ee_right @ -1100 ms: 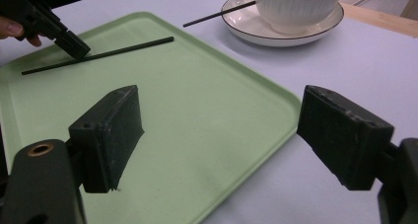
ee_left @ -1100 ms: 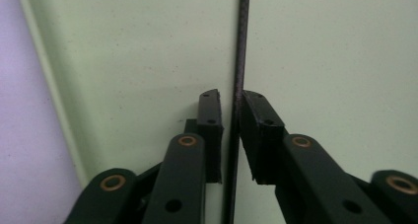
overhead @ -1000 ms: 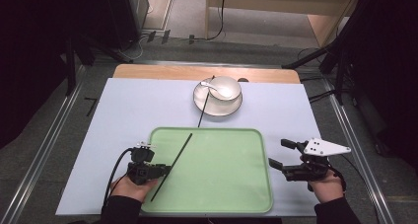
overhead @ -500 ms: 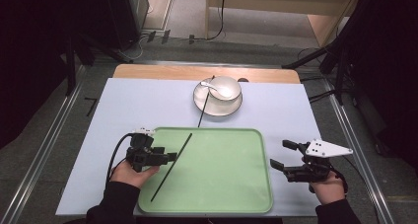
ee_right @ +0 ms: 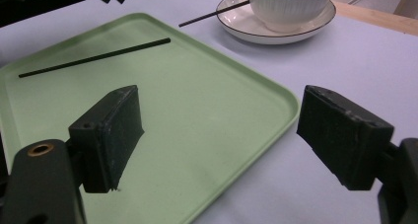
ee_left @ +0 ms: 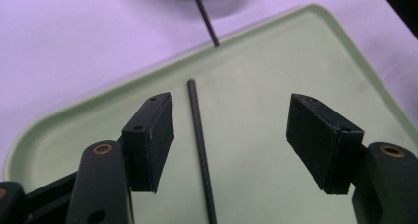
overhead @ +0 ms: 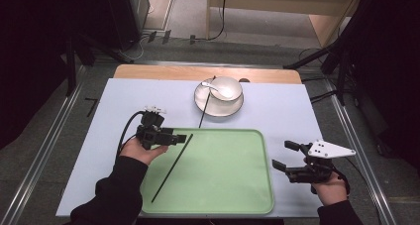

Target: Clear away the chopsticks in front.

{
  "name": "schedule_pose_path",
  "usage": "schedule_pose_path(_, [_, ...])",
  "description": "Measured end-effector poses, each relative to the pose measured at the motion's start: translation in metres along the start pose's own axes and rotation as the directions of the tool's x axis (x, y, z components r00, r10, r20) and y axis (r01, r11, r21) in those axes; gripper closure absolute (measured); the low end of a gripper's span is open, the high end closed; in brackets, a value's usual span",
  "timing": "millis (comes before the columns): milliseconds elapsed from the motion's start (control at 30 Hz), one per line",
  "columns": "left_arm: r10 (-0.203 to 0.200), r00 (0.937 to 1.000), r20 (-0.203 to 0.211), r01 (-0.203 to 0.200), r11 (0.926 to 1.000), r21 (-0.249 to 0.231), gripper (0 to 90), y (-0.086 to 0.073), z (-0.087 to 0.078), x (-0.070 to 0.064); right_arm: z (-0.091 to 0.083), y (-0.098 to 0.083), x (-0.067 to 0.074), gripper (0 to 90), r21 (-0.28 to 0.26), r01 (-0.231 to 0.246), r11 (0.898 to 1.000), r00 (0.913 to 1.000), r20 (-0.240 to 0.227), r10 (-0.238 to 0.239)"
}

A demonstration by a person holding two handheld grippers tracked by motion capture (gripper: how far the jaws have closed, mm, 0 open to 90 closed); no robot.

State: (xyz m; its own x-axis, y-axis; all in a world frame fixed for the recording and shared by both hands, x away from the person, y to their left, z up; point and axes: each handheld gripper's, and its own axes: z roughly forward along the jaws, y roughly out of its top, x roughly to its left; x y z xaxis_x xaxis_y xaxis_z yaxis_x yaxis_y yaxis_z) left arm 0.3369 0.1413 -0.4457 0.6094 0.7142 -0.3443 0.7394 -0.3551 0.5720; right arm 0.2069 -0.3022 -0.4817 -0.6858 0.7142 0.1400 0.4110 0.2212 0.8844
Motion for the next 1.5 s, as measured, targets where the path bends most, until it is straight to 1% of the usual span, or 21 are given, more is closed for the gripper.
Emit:
schedule_pose_path(33, [0.005, 1.0, -0.004, -0.005, 1.0, 0.0, 35.5, 0.005, 0.001, -0.001, 0.0, 0.0, 0.0, 17.9, -0.001, 0.0, 1.0, 1.0, -0.001, 0.0])
schedule_pose_path(133, [0.041, 0.9991, -0.004, -0.041, 0.9991, 0.002, 35.4, 0.018, 0.003, -0.002, 0.0, 0.0, 0.0, 17.9, 0.0, 0.0, 1.0, 1.0, -0.001, 0.0])
schedule_pose_path(333, [0.035, 0.9993, 0.013, -0.035, 0.9994, -0.001, 34.6, 0.04, 0.009, 0.002, -0.001, 0.0, 0.0, 17.9, 0.001, -0.003, 1.0, 1.0, 0.002, 0.003])
schedule_pose_path(400, [0.038, 0.9992, 0.008, -0.038, 0.9993, -0.001, 34.5, 0.046, 0.012, 0.004, -0.001, 0.0, 0.0, 17.9, 0.005, -0.006, 1.0, 1.0, 0.002, 0.006])
schedule_pose_path(467, [0.05, 0.9986, -0.02, -0.05, 0.9988, 0.001, 33.4, 0.052, 0.016, 0.004, -0.001, 0.0, 0.0, 17.9, 0.004, -0.006, 1.0, 1.0, 0.003, 0.006])
schedule_pose_path(567, [0.047, 0.9989, -0.003, -0.047, 0.9988, -0.01, 33.4, 0.059, 0.021, 0.004, -0.002, -0.001, 0.0, 17.9, 0.003, -0.005, 1.0, 1.0, 0.004, 0.005])
schedule_pose_path(733, [0.06, 0.9981, -0.013, -0.06, 0.9982, 0.006, 33.4, 0.074, 0.036, 0.007, -0.002, -0.001, 0.0, 17.9, 0.001, -0.005, 1.0, 1.0, 0.002, 0.005])
schedule_pose_path(767, [0.066, 0.9977, -0.016, -0.066, 0.9978, 0.003, 33.5, 0.078, 0.038, 0.007, -0.002, -0.001, 0.001, 17.9, 0.0, -0.007, 1.0, 1.0, 0.003, 0.007])
schedule_pose_path(800, [0.064, 0.9979, -0.011, -0.064, 0.998, 0.001, 33.7, 0.081, 0.041, 0.008, -0.002, -0.001, 0.001, 17.9, 0.0, -0.008, 1.0, 1.0, 0.003, 0.008])
schedule_pose_path(900, [0.064, 0.9975, -0.029, -0.064, 0.9979, 0.01, 35.3, 0.089, 0.047, 0.011, -0.003, -0.001, 0.0, 17.9, -0.001, -0.007, 1.0, 1.0, 0.003, 0.007])
schedule_pose_path(933, [0.057, 0.998, -0.03, -0.056, 0.9984, 0.004, 35.9, 0.093, 0.05, 0.012, -0.003, -0.001, 0.0, 17.9, -0.001, -0.007, 1.0, 1.0, 0.003, 0.007])
schedule_pose_path(1000, [0.056, 0.9979, -0.033, -0.056, 0.9984, 0.009, 36.9, 0.098, 0.056, 0.013, -0.003, -0.001, 0.001, 17.9, -0.001, -0.007, 1.0, 1.0, 0.003, 0.007])
schedule_pose_path(1067, [0.062, 0.9971, -0.045, -0.061, 0.998, 0.017, 38.3, 0.103, 0.062, 0.013, -0.003, -0.001, 0.001, 17.9, -0.002, -0.007, 1.0, 1.0, 0.003, 0.007])
schedule_pose_path(1100, [0.063, 0.9969, -0.047, -0.063, 0.9979, 0.013, 39.1, 0.105, 0.066, 0.014, -0.003, -0.001, 0.0, 17.9, -0.004, -0.007, 1.0, 1.0, 0.004, 0.007])
schedule_pose_path(1167, [0.055, 0.9969, -0.057, -0.053, 0.998, 0.034, 40.2, 0.11, 0.075, 0.016, -0.003, -0.001, 0.0, 17.9, -0.004, -0.007, 1.0, 1.0, 0.005, 0.007])
schedule_pose_path(1233, [0.058, 0.9959, -0.069, -0.055, 0.9973, 0.048, 41.6, 0.113, 0.082, 0.018, -0.004, -0.001, 0.0, 17.9, -0.006, -0.007, 1.0, 1.0, 0.005, 0.007])
schedule_pose_path(1300, [0.054, 0.9953, -0.08, -0.051, 0.9976, 0.047, 43.1, 0.115, 0.088, 0.02, -0.003, -0.001, 0.0, 17.9, -0.005, -0.008, 1.0, 1.0, 0.005, 0.008])
schedule_pose_path(1333, [0.035, 0.9964, -0.077, -0.032, 0.9989, 0.035, 44.4, 0.115, 0.091, 0.023, -0.003, 0.0, 0.0, 17.9, -0.005, -0.008, 1.0, 1.0, 0.005, 0.008])
schedule_pose_path(1400, [0.008, 0.9969, -0.079, -0.004, 0.9991, 0.041, 46.4, 0.116, 0.095, 0.026, -0.003, 0.0, 0.0, 17.9, -0.007, -0.008, 1.0, 1.0, 0.005, 0.008])
schedule_pose_path(1433, [0.005, 0.9972, -0.075, -0.001, 0.999, 0.046, 47.6, 0.116, 0.097, 0.027, -0.003, -0.001, 0.0, 17.9, -0.006, -0.009, 1.0, 0.9999, 0.005, 0.009])
schedule_pose_path(1500, [0.013, 0.9957, -0.092, -0.009, 0.9991, 0.042, 51.7, 0.115, 0.101, 0.026, -0.004, -0.001, -0.001, 17.9, -0.006, -0.013, 1.0, 0.9999, 0.006, 0.013])
